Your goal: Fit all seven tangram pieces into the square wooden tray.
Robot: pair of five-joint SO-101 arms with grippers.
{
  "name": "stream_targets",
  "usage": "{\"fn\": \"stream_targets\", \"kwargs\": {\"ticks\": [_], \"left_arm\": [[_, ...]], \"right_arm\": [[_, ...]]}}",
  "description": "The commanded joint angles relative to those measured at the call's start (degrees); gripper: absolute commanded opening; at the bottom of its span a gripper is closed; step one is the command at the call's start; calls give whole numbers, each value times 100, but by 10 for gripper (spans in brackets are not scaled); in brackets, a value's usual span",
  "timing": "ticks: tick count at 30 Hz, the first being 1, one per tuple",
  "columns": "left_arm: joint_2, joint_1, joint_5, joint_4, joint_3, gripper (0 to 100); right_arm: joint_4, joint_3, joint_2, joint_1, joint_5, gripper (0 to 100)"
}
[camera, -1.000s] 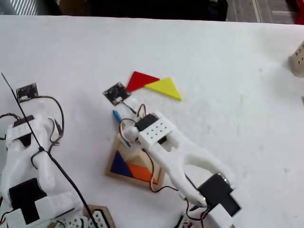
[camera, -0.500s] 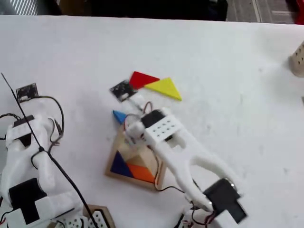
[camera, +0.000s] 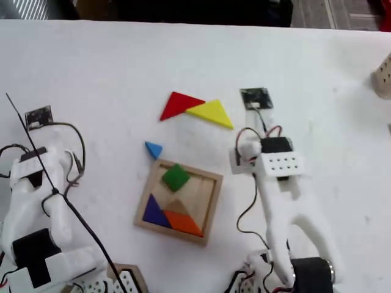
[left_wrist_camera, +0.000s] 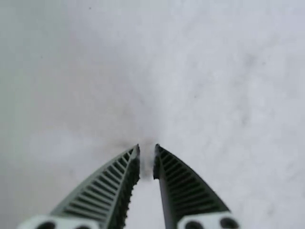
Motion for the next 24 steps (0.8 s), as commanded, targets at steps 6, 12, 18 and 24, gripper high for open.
{"fn": "stream_targets", "kwargs": {"ticks": [6, 12, 18, 24], "left_arm": [[-1086, 1279, -35, 527, -237, 20], [-2774, 3741, 1020, 677, -229, 20], [-2237, 4497, 1609, -431, -246, 20], [-673, 5490, 1574, -1538, -220, 20]], "right_arm": [[-391, 958, -242, 1596, 1134, 17], [-576, 1055, -189, 1613, 1196, 17], [-699, 1125, -189, 1604, 1196, 17], [-699, 1125, -189, 1508, 1231, 17]]}}
